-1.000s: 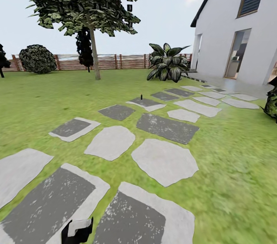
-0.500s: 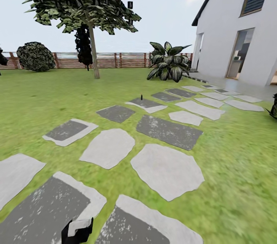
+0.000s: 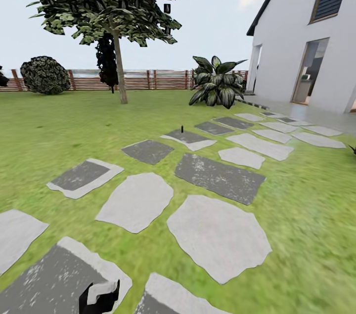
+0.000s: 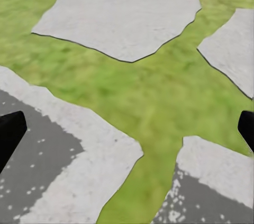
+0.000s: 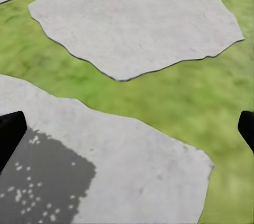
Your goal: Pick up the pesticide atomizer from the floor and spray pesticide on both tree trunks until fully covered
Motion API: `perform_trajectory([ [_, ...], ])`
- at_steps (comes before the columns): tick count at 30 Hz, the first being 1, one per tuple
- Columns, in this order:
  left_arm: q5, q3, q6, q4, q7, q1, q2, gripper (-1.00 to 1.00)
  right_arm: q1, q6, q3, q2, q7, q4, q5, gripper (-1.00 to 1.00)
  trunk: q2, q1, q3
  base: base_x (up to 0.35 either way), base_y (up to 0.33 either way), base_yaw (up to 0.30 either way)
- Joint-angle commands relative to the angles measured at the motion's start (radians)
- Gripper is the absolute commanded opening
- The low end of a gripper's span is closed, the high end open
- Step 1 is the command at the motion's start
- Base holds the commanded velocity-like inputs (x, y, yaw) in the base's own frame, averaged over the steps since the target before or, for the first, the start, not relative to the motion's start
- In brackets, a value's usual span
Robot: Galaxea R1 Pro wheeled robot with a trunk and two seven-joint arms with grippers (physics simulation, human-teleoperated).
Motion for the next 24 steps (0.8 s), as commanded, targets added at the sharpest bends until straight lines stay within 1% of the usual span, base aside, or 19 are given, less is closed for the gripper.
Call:
perform_trajectory([
  [1, 0.000, 0.000, 0.000, 0.000, 0.000, 0.000, 0.000, 1.00, 0.000, 0.000, 0.000, 0.000, 0.000, 0.000, 0.000, 1.00, 0.000, 0.000, 0.000, 0.339, 0.000, 0.000],
  [24, 0.000, 0.000, 0.000, 0.000, 0.000, 0.000, 0.000, 1.00, 0.000, 0.000, 0.000, 0.000, 0.000, 0.000, 0.000, 1.00, 0.000, 0.000, 0.000, 0.339, 0.000, 0.000],
])
